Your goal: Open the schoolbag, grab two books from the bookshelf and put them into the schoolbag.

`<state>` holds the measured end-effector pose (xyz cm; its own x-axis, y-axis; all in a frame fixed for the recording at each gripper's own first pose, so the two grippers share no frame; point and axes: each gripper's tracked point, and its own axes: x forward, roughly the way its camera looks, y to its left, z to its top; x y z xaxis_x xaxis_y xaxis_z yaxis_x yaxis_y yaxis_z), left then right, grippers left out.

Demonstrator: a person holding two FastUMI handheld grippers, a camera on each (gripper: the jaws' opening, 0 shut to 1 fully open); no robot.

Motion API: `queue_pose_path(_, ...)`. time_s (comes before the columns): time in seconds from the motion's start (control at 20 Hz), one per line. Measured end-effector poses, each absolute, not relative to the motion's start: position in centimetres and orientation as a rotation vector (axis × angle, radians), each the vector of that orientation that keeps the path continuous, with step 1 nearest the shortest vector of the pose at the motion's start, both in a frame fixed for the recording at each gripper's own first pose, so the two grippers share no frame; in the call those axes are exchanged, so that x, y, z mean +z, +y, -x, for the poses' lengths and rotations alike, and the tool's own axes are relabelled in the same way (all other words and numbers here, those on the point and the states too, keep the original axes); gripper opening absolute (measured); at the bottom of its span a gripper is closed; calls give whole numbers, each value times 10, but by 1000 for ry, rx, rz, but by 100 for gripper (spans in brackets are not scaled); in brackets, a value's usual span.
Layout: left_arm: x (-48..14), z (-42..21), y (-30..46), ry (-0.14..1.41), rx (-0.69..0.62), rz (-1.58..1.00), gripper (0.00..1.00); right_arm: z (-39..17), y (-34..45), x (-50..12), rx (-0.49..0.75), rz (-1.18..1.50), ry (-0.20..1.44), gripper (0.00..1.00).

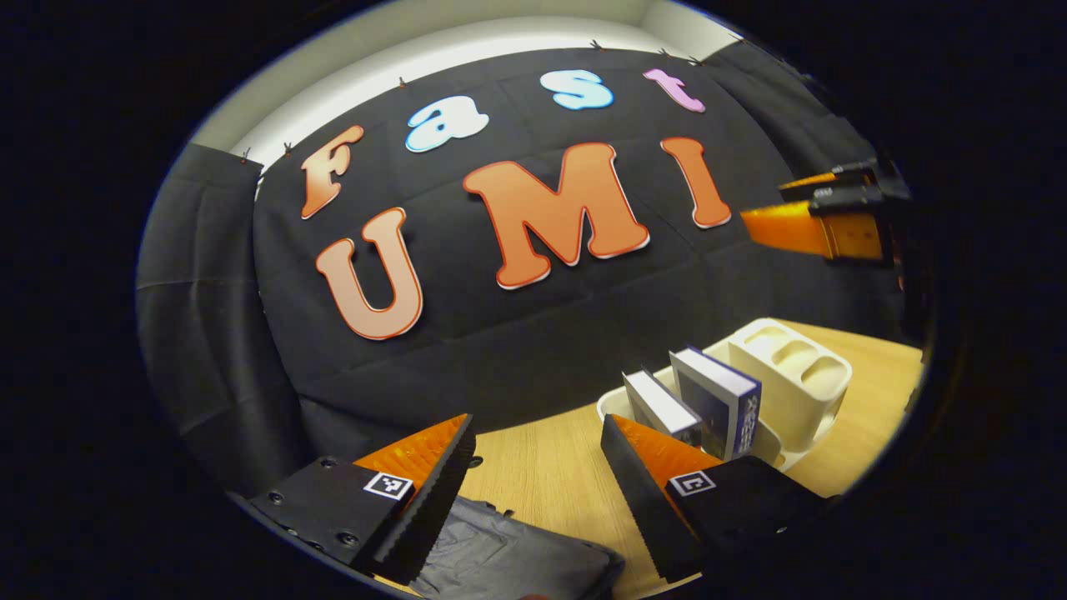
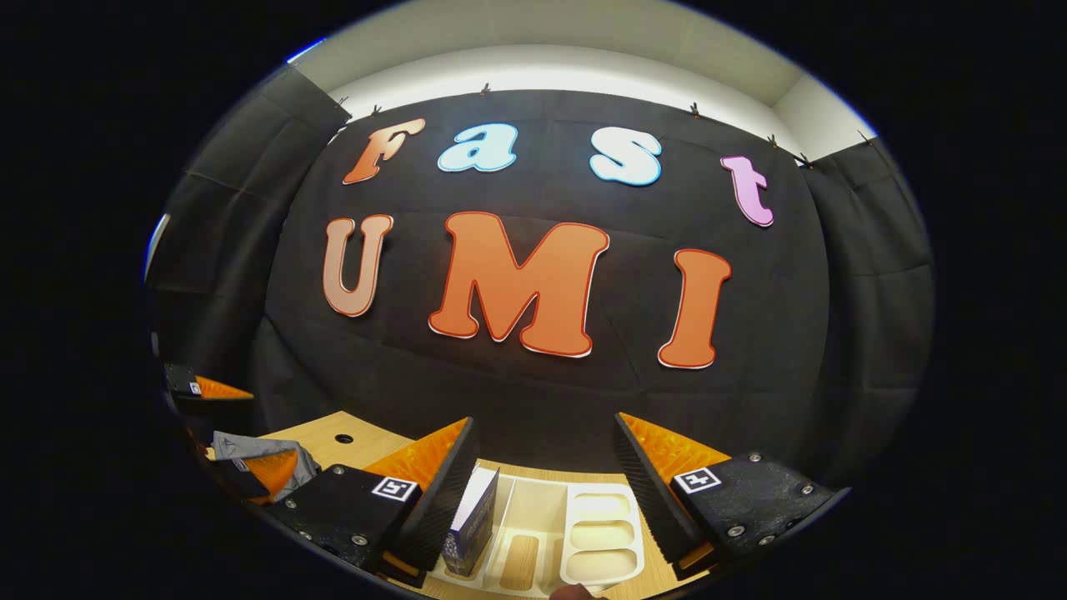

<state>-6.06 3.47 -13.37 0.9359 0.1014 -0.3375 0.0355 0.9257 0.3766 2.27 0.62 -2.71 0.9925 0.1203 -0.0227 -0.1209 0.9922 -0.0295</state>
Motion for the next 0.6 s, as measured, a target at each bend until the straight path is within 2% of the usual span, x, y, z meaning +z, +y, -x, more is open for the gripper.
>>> queue_pose_path(0.4, -256, 119, 32, 644, -18, -679, 95, -27, -12, -53, 127, 19, 53, 96)
queue_pose_path(0.6, -302, 148, 46, 774, 6, -767, 95, -30, -31, -68, 114, 14, 79, 96)
